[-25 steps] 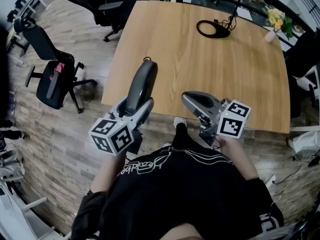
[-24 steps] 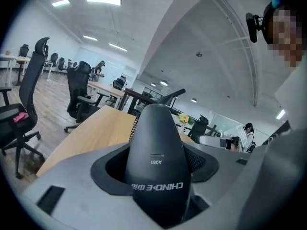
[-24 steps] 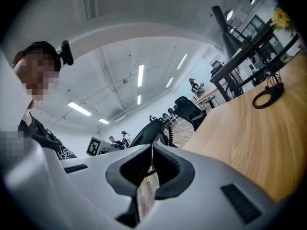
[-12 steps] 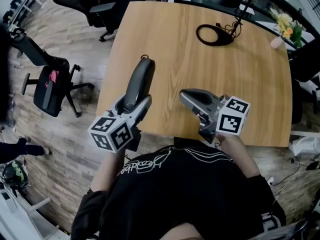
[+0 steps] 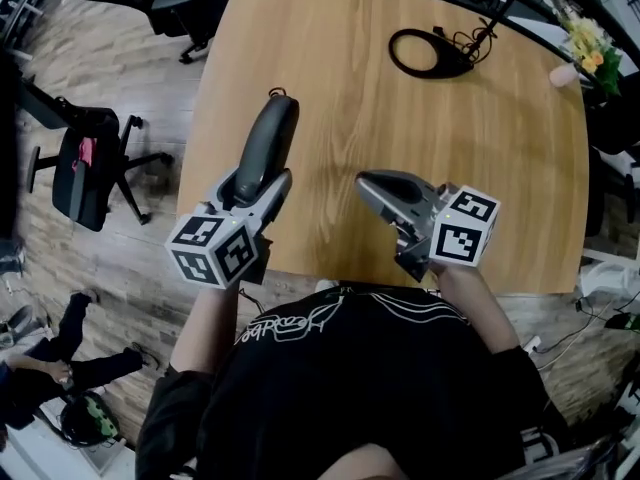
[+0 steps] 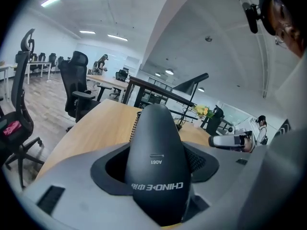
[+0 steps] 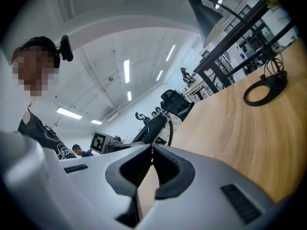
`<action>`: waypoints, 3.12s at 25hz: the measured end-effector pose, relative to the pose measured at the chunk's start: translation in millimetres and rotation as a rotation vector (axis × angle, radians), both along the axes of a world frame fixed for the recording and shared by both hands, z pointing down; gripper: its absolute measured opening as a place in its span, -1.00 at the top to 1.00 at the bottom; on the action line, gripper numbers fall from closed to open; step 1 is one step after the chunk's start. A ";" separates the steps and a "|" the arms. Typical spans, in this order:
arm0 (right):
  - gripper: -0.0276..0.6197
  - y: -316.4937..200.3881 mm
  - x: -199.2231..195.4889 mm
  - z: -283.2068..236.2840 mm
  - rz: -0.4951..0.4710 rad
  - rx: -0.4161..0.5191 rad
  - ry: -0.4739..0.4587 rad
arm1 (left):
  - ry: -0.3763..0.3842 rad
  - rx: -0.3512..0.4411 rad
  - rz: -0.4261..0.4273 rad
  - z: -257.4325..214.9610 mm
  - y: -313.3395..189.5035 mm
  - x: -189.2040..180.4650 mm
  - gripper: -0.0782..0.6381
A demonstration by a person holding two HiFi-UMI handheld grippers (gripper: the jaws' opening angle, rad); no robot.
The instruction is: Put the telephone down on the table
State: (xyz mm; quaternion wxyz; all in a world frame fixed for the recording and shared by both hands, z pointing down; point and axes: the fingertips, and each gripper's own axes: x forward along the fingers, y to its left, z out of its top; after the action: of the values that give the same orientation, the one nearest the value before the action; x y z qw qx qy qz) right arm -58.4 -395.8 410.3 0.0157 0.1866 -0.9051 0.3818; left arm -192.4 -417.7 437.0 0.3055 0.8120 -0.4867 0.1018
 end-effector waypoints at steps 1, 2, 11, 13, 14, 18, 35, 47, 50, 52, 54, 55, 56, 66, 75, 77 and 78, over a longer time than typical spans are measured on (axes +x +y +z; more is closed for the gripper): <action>0.79 -2.2 0.9 5.0 0.003 -0.010 0.002 | -0.014 -0.007 0.003 6.9 -4.3 -0.1 -0.01; 0.79 -3.9 1.6 9.8 0.006 -0.019 0.004 | -0.024 -0.016 0.006 13.5 -7.7 -0.3 -0.01; 0.79 -16.3 6.3 36.7 0.023 -0.077 0.008 | -0.085 -0.070 0.013 58.4 -28.3 1.2 -0.01; 0.79 -19.0 8.8 42.6 0.026 -0.089 0.009 | -0.105 -0.075 0.017 68.2 -32.5 2.4 -0.01; 0.79 -20.4 10.2 45.4 0.028 -0.095 0.009 | -0.116 -0.079 0.019 73.5 -34.4 3.1 -0.01; 0.79 -26.2 15.1 54.2 0.031 -0.110 0.008 | -0.154 -0.091 0.032 92.9 -42.1 8.0 -0.01; 0.79 -25.2 19.1 68.8 0.030 -0.140 0.016 | -0.255 -0.133 0.094 138.3 -36.3 27.9 -0.01; 0.79 -21.4 22.4 76.3 0.034 -0.166 0.005 | -0.426 -0.137 0.128 153.7 -39.1 38.1 -0.01; 0.79 -18.7 24.8 76.7 0.038 -0.167 0.003 | -0.481 -0.130 0.134 159.1 -37.1 40.6 -0.01; 0.79 -18.4 25.8 77.3 0.041 -0.169 0.002 | -0.524 -0.126 0.139 164.8 -35.7 41.6 -0.01; 0.79 -17.4 26.4 76.7 0.044 -0.170 -0.001 | -0.540 -0.119 0.140 165.7 -35.6 42.2 -0.01; 0.79 -16.2 27.0 76.2 0.045 -0.169 -0.002 | -0.541 -0.118 0.141 165.4 -35.3 42.8 -0.01; 0.79 -14.8 27.8 76.0 0.047 -0.169 -0.002 | -0.541 -0.116 0.143 165.1 -34.9 43.6 -0.01; 0.79 -4.9 34.3 70.4 0.075 -0.163 -0.024 | -0.466 -0.092 0.175 153.8 -32.6 48.4 -0.12; 0.79 18.1 36.0 45.5 0.093 -0.099 -0.029 | -0.386 0.000 0.161 100.4 -3.9 37.2 -0.18; 0.79 28.4 34.9 37.4 0.095 -0.079 -0.028 | -0.334 0.007 0.152 84.5 11.0 32.3 -0.18; 0.79 33.5 34.1 32.4 0.097 -0.067 -0.028 | -0.299 0.007 0.147 76.5 18.7 30.8 -0.18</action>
State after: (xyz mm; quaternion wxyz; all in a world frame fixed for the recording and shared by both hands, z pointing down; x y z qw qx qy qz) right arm -24.2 -362.3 442.7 -0.0093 0.2240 -0.8819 0.4146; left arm -161.6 -399.0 513.5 0.2187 0.8224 -0.4663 0.2419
